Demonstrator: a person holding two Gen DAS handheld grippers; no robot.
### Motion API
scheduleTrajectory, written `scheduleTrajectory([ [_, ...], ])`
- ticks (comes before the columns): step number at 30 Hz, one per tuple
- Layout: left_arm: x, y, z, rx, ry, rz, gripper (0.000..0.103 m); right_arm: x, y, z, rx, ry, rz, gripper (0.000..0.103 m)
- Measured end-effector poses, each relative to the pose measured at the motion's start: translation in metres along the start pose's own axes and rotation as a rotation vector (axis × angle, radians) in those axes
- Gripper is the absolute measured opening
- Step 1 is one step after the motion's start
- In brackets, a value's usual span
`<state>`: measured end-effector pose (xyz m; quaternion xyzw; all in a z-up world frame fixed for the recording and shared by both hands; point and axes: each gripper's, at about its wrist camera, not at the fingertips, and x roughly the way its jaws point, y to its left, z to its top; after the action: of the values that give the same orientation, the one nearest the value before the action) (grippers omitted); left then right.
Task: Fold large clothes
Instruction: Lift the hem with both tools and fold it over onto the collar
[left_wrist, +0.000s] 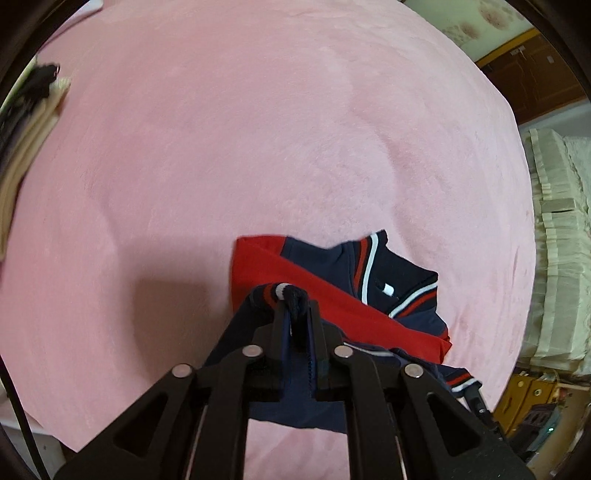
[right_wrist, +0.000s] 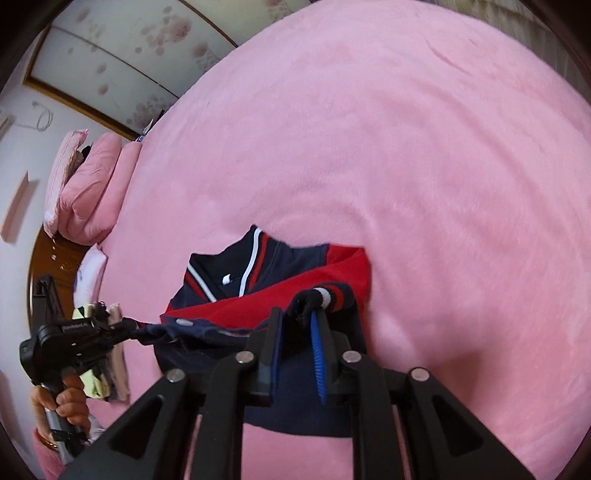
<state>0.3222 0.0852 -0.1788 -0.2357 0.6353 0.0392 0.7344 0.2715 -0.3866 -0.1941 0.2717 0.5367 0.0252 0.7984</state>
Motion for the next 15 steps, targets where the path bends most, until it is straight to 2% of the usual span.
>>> scheduleTrajectory([
  [2, -0.005, 0.001, 0.000, 0.007, -0.028, -0.009, 0.035, -0.006, -0.001, 0.002, -0.018, -0.019, -0.020, 0.032],
  [3, -0.005, 0.003, -0.001, 0.000, -0.022, -0.017, 0.039, -0.007, -0.001, 0.002, -0.026, -0.020, -0.030, 0.035],
  [7, 0.009, 0.017, -0.018, -0.008, 0.026, 0.031, 0.040, -0.009, -0.005, -0.009, -0.052, -0.012, -0.037, 0.036],
  [10, 0.023, 0.027, -0.036, 0.023, 0.050, 0.071, 0.040, -0.003, -0.006, -0.026, -0.102, 0.004, -0.037, 0.036],
  [15, 0.041, 0.046, -0.067, 0.107, 0.035, 0.112, 0.040, 0.015, -0.015, -0.054, -0.135, 0.059, -0.088, 0.036],
])
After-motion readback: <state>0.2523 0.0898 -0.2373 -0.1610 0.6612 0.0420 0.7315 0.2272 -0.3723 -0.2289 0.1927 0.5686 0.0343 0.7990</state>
